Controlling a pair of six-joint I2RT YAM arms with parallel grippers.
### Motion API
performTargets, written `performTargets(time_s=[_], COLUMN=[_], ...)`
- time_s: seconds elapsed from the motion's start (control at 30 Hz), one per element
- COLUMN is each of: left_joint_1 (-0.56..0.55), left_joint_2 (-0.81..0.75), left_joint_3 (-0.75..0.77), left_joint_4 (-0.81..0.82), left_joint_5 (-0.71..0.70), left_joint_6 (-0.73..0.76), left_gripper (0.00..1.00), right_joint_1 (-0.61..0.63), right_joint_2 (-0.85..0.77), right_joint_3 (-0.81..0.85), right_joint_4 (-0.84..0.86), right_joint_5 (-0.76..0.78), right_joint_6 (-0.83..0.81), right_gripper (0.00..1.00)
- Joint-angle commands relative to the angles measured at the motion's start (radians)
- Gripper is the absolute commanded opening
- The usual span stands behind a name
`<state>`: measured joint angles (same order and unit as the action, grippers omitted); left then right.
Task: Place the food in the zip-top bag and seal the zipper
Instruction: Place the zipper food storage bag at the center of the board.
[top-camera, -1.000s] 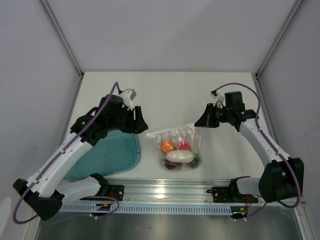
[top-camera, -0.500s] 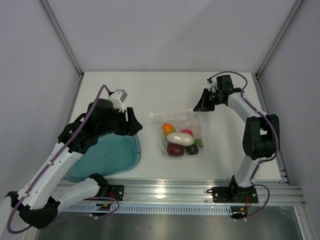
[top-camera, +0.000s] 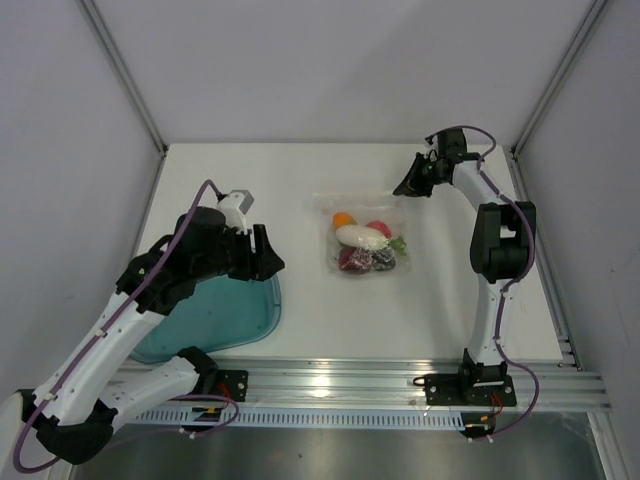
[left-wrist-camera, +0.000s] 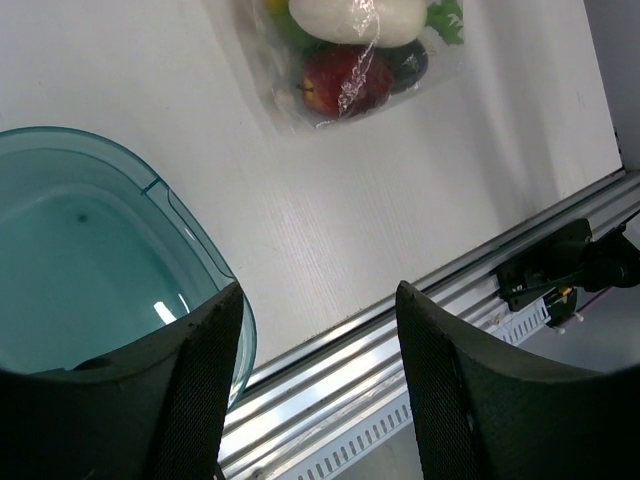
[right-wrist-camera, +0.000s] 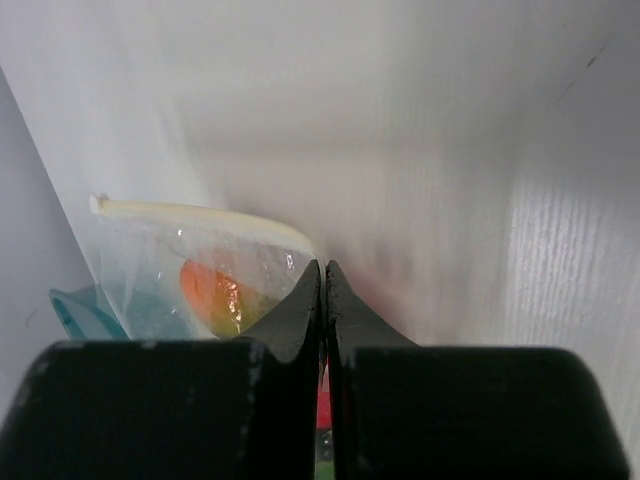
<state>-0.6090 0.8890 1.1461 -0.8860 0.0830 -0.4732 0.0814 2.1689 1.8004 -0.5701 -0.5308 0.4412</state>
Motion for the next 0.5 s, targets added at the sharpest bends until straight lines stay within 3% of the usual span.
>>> performTargets(time_s=[0.0, 0.47], left_joint_1=[0.005, 0.005], left_joint_2=[-0.019, 0.031], left_joint_3=[-0.005, 0.000], left_joint_4=[0.016, 0.033], left_joint_5=[0.026, 0.106], left_joint_6=[-0.018, -0.002], left_gripper=[0.65, 0.67], right_joint_1=[-0.025, -0.054], right_joint_2=[0.037, 0.061], right_joint_3=[0.057, 0.005], right_joint_4=[-0.027, -0.005], right_joint_5=[0.026, 0.048], right_joint_6=[0.028, 0.001], right_gripper=[0.00, 0.00])
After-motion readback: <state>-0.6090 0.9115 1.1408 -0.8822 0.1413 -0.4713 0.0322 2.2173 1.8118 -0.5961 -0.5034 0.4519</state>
